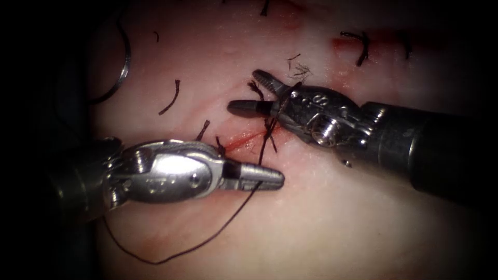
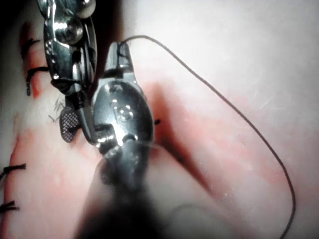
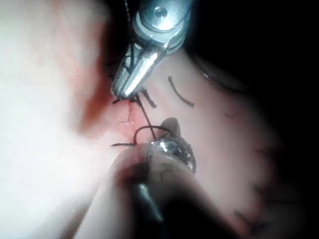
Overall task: Wound Closure
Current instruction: With the right needle holder, grasp the suture end.
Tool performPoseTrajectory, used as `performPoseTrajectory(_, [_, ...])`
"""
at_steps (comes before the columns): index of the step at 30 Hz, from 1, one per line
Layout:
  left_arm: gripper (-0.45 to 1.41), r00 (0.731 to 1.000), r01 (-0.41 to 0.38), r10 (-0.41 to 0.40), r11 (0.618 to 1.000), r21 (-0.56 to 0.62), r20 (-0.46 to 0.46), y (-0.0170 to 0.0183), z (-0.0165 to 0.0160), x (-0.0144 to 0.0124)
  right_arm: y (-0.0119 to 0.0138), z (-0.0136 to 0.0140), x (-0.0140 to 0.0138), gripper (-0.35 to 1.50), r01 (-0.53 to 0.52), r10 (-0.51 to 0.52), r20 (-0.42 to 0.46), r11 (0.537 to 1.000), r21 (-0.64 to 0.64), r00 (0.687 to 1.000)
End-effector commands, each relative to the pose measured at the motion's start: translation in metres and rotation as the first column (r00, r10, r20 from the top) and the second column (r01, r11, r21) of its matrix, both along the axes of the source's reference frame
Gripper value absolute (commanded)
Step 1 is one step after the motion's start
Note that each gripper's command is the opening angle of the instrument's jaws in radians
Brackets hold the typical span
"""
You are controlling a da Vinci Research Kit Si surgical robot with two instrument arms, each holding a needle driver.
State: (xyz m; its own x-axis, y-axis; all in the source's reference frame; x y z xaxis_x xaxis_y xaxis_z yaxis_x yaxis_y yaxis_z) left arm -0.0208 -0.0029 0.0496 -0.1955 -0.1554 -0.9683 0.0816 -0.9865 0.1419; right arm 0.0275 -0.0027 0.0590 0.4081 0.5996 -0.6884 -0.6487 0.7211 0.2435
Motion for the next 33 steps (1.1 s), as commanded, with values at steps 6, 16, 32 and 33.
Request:
performPoseTrajectory(6, [-0.35, 1.0, -0.001, 0.001, 1.0, 0.003, 0.002, 0.0004, 0.0003, -0.0006, 0.0006, 0.0004, 0.0006, -0.35, 0.019, -0.019, 0.025, 1.0, 0.001, 1.0])
performPoseTrajectory(16, [-0.35, 1.0, -0.004, 0.004, 1.0, 0.003, 0.004, 0.0004, 0.0003, -0.0006, -0.0001, -0.001, 0.0005, -0.35, 0.149, -0.148, 0.029, 0.988, -0.041, 0.989])
performPoseTrajectory(32, [-0.35, 1.0, -0.007, 0.007, 1.0, 0.012, 0.006, 0.0006, 0.0001, -0.0002, -0.0001, -0.0012, 0.0001, -0.35, 0.165, -0.162, 0.034, 0.983, -0.076, 0.986])
performPoseTrajectory(33, [-0.35, 1.0, -0.007, 0.007, 1.0, 0.019, 0.007, 0.0006, 0.0, -0.0002, -0.0001, -0.0012, 0.0001, -0.35, 0.165, -0.163, 0.034, 0.983, -0.076, 0.986])
